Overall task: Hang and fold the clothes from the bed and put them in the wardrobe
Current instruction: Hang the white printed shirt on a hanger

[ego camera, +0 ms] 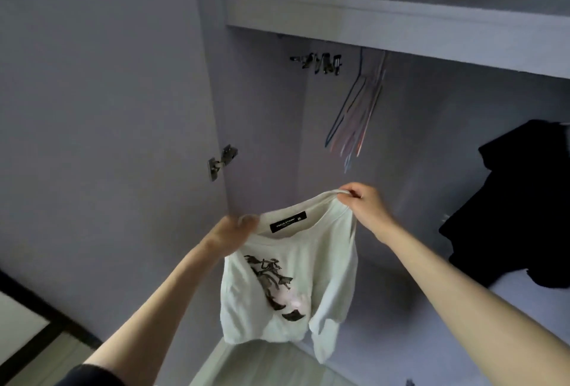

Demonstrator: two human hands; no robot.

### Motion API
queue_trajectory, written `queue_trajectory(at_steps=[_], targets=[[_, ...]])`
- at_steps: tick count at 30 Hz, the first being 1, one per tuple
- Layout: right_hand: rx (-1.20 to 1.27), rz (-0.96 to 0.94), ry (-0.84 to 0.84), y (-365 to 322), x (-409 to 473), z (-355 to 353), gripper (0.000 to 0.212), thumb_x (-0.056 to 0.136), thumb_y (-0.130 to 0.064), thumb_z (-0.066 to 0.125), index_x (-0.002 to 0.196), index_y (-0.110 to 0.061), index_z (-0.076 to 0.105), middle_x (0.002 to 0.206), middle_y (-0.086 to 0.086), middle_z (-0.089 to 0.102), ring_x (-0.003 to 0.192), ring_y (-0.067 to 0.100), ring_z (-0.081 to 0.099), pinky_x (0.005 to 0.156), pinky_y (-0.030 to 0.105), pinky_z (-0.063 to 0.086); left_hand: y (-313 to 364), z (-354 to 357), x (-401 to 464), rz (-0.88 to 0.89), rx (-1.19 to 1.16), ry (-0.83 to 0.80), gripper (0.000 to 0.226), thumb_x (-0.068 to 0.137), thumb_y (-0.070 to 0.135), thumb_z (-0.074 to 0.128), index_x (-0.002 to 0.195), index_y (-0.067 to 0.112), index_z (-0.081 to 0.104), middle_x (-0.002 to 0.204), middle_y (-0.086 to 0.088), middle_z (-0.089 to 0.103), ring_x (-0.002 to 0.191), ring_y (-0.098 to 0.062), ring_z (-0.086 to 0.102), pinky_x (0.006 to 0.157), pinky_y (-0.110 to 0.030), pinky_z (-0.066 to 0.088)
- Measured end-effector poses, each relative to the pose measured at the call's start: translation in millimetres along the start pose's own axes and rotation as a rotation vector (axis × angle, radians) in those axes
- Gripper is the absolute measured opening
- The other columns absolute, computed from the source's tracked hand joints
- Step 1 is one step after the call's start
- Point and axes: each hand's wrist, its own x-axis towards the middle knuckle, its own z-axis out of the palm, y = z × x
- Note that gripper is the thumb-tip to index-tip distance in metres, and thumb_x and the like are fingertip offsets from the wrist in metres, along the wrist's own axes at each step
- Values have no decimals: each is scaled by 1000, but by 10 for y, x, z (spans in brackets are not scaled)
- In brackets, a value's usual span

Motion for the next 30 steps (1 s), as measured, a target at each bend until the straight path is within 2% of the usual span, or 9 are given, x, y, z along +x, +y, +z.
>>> queue_trajectory(at_steps=[3,5,8,11,16,19,22,26,30], targets=[[4,8,5,173,215,-165,9,86,-6,60,92,-9,67,83,1,63,81,13,56,70,23,41,120,113,246,7,67,-12,26,93,9,52,68,12,47,64,1,43,56,-4,39,47,-14,30],[13,-6,-24,239,314,-233,9,86,-7,61,86,-15,66,79,-4,63,78,11,57,65,19,42,113,162,372,-23,175,-43,6,91,11,53,87,10,57,84,-6,57,76,-13,52,65,-20,42],[51,-1,-43,292,446,-300,11,86,-6,61,85,-17,65,80,-4,64,79,11,58,69,21,44,50,147,515,-159,361,-41,13,88,17,56,100,15,58,100,-8,61,99,-25,59,92,-38,42],[37,-16,-28,323,550,-343,8,86,-7,61,89,-12,67,85,0,65,82,12,58,75,26,43,73,86,571,-175,336,41,5,84,17,60,86,21,58,89,-4,59,99,-27,59,86,-35,41],[-120,38,-98,370,693,-391,11,87,-12,62,92,-6,70,84,2,65,81,12,57,72,26,41,289,-2,700,-142,464,103,17,86,15,56,95,10,70,101,-10,66,102,-28,59,86,-33,43],[-76,163,-126,435,782,-444,12,84,-6,63,93,-5,71,88,3,66,85,13,58,74,23,41,420,42,772,-171,56,21,15,82,-6,59,68,-2,61,73,-14,60,73,-24,58,63,-28,48],[76,258,-32,399,899,-466,21,88,-4,55,103,0,68,91,7,65,71,11,57,57,9,42,618,50,815,-319,-484,-72,18,80,-15,59,74,3,59,73,-10,61,63,-15,61,52,-18,53],[345,272,221,87,1172,-519,19,97,-16,44,89,-13,61,89,7,62,61,9,52,54,20,39,856,37,869,-254,-586,-89,17,81,-8,61,74,7,64,71,-4,69,64,-10,66,55,-19,53],[561,311,157,-199,1387,-545,23,98,-25,45,77,-21,55,74,-2,58,62,11,52,65,28,41,989,-14,876,-162,-567,-46,20,80,-9,60,67,5,65,62,-2,66,57,-8,64,53,-16,53]])
